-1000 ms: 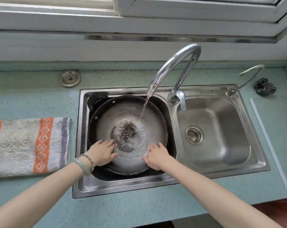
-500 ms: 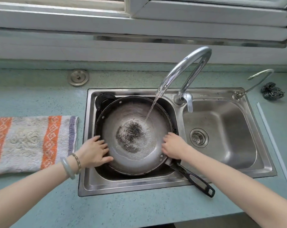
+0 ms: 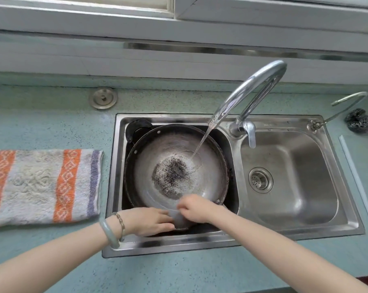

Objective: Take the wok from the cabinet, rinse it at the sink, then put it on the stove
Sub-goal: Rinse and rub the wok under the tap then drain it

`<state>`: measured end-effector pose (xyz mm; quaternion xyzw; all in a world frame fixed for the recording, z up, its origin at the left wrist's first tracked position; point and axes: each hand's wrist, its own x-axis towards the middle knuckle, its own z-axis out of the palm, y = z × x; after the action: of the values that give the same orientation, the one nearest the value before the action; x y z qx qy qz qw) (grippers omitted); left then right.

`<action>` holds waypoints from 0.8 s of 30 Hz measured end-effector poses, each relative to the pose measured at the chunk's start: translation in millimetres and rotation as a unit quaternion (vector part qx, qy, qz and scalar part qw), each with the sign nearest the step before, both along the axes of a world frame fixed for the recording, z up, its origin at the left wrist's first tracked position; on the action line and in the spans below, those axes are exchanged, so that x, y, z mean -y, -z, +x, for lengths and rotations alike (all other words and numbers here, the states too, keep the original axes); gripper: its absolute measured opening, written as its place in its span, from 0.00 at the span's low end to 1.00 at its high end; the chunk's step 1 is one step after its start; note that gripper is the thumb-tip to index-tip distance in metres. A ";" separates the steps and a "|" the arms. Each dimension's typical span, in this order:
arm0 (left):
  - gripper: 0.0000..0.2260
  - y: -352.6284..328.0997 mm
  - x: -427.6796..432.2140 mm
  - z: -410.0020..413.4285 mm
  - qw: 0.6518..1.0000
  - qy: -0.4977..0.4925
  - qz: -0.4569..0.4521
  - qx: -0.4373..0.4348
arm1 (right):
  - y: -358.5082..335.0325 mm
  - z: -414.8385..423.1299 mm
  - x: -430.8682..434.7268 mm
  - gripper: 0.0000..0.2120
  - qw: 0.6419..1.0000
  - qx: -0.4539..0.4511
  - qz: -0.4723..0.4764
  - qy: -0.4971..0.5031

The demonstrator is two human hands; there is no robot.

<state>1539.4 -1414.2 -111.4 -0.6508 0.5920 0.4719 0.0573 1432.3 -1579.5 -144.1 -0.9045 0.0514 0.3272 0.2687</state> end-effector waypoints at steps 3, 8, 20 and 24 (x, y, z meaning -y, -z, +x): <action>0.36 19.6 18.8 30.2 0.981 0.023 -0.086 0.172 | 24.6 18.5 43.2 0.20 0.981 0.116 -0.144 0.054; 0.37 53.1 47.7 67.7 0.947 -0.031 -0.053 0.316 | 48.5 48.4 45.4 0.29 0.969 0.074 -0.215 0.092; 0.34 45.0 13.5 38.4 0.960 0.067 0.066 0.262 | 21.3 -2.5 38.2 0.16 0.985 0.013 -0.009 -0.170; 0.35 34.3 15.0 62.4 0.921 0.068 0.091 0.373 | 32.7 30.8 89.3 0.15 0.963 0.169 -0.196 -0.069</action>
<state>1601.8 -1429.2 -145.7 -0.7298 0.5251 0.2414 0.3652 1463.2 -1668.7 -176.9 -0.9830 0.0055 0.1709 0.0675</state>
